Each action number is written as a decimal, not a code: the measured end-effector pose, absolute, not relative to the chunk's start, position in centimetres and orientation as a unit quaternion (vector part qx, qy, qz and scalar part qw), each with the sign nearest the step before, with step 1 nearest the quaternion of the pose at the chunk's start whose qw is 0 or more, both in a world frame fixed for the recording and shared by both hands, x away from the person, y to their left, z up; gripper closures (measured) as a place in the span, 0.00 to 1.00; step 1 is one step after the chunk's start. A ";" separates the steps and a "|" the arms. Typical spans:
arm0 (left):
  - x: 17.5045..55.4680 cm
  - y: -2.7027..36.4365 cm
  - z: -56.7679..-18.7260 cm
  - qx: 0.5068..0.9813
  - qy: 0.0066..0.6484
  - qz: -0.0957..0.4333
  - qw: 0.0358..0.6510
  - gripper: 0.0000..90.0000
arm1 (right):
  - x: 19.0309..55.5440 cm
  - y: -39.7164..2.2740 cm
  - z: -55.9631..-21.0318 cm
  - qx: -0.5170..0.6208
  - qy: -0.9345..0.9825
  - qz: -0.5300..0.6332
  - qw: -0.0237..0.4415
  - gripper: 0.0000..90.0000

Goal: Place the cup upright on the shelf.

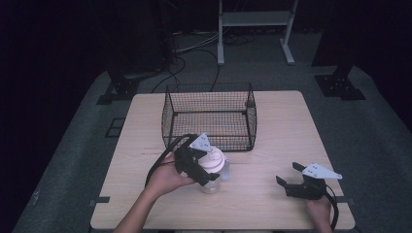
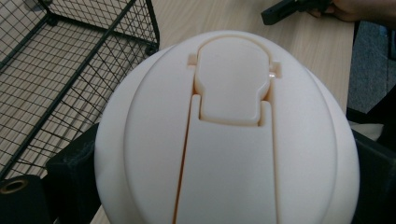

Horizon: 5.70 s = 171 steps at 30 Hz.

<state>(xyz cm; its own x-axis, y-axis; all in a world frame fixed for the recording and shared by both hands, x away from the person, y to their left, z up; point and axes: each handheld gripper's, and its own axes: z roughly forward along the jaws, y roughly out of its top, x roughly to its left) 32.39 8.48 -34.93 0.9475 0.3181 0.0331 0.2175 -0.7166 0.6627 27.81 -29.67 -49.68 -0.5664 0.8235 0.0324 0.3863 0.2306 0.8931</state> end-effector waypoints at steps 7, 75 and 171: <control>32.5 7.8 -32.5 0.928 0.133 0.085 0.338 0.05 | 27.8 -29.7 -49.7 0.404 0.748 0.472 0.231 0.14; 46.0 3.8 -21.0 0.913 0.224 0.107 0.324 0.05 | 28.0 -29.8 -49.6 0.410 0.747 0.475 0.221 0.14; 50.9 4.8 -34.0 0.903 0.300 0.108 0.287 0.02 | 28.0 -29.9 -49.7 0.408 0.745 0.479 0.221 0.14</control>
